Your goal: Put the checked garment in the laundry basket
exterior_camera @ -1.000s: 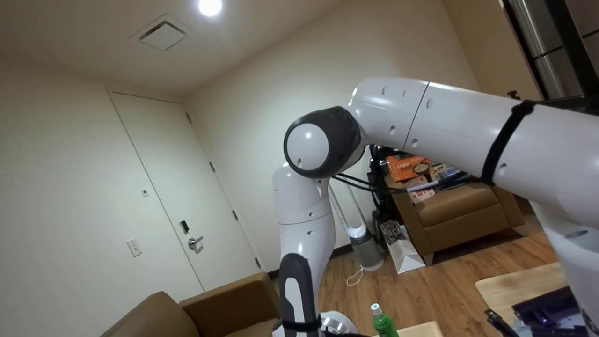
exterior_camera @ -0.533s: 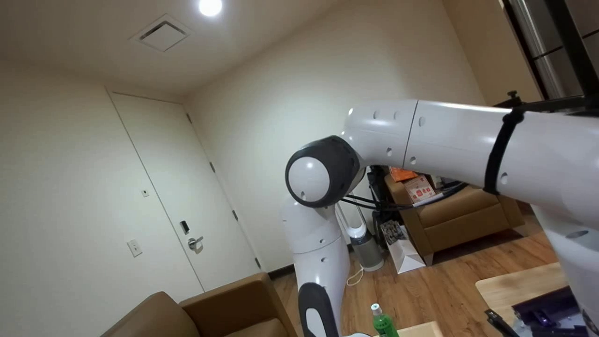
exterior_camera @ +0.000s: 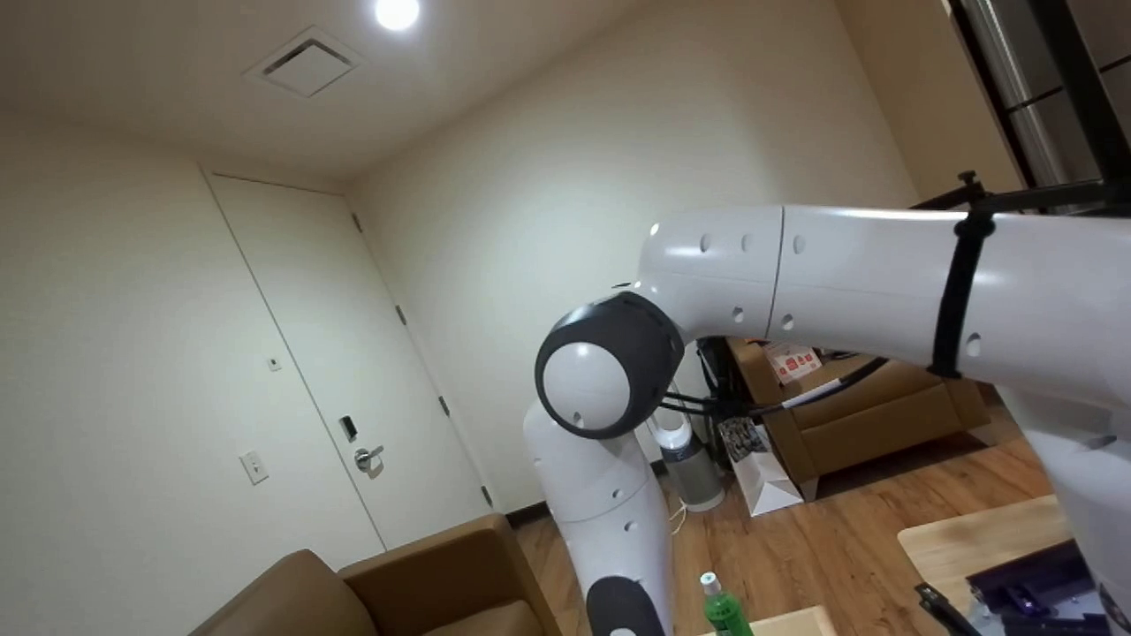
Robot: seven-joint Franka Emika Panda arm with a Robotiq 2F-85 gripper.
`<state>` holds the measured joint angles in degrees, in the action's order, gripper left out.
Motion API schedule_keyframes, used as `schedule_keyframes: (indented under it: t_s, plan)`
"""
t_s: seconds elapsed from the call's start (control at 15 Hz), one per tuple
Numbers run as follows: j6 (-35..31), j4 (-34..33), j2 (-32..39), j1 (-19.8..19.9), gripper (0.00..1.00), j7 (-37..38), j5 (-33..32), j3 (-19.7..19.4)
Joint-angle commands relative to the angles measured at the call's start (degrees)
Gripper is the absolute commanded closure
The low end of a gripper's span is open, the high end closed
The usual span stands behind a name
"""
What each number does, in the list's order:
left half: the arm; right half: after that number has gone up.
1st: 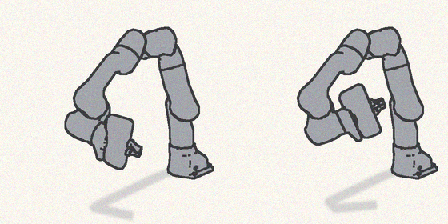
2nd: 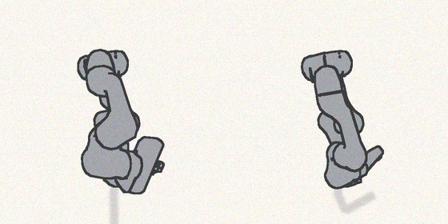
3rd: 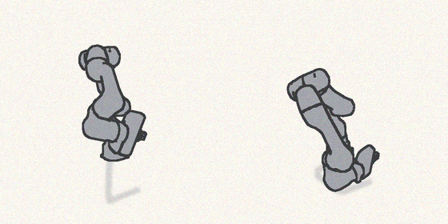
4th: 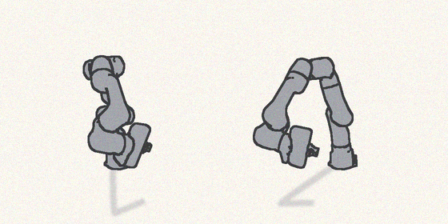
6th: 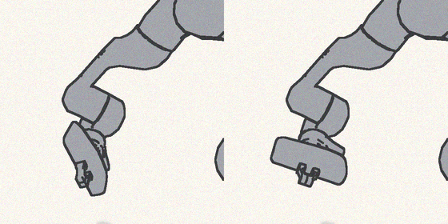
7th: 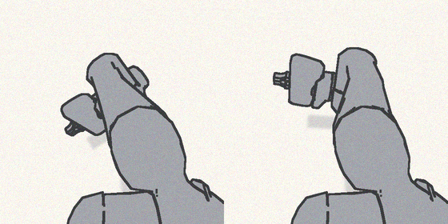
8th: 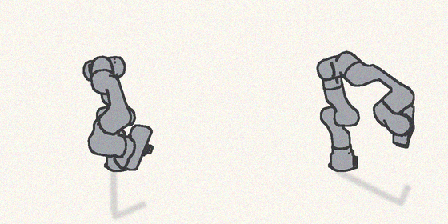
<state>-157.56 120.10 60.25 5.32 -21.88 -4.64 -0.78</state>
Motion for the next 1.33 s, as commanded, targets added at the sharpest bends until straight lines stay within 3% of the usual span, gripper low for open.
schedule_keyframes:
  t_s: [0.0, 0.33, 0.6, 1.0, 1.27]
  plan:
    - [0.09, -0.93, 1.66, -7.5, 0.0, 7.14, -5.43, -6.62]
    - [0.28, -0.18, 2.98, -20.72, 0.0, 17.85, -12.47, -17.27]
    - [1.26, -0.48, 4.75, -28.55, 0.0, 22.63, -17.93, -22.05]
    - [-9.22, -4.17, 9.64, -37.04, 0.0, 24.74, -26.97, -25.89]
    - [-23.34, -4.62, 13.1, -42.31, 0.0, 26.41, -25.73, -29.8]
